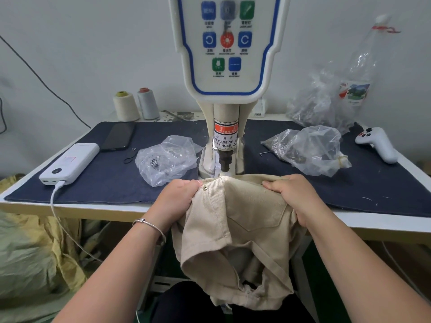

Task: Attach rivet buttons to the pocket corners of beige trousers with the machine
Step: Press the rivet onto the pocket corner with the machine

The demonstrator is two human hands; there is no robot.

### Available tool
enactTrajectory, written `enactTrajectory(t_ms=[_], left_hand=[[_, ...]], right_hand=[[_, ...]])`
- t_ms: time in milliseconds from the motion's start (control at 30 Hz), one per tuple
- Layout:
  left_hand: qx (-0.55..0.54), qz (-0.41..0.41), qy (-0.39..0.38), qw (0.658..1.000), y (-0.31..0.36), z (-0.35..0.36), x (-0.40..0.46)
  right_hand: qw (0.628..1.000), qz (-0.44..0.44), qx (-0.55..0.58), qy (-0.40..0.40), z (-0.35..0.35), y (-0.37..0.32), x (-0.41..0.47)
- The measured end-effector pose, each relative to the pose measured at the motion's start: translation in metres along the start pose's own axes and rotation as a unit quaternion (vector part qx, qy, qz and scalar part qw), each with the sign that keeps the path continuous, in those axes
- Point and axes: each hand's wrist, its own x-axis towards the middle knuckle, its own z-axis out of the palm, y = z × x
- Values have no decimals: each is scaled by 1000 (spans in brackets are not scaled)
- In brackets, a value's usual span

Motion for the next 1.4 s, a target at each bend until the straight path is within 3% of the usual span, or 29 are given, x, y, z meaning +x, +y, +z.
enactTrajectory(t_ms=[567, 900, 1200, 1400], left_hand=[[-10, 5, 14, 1000, 1, 0, -2], [-127, 72, 104, 984, 7, -1, -31], [-144, 109, 55, 982, 7, -13, -69], [-183, 152, 22, 971, 8, -27, -105]], right_hand=[[1000, 14, 22, 11, 1, -4, -6], [982, -51, 183, -12, 8, -39, -30], [968, 80, 211, -110, -2, -14, -71], [942, 51, 270, -194, -11, -15, -101]])
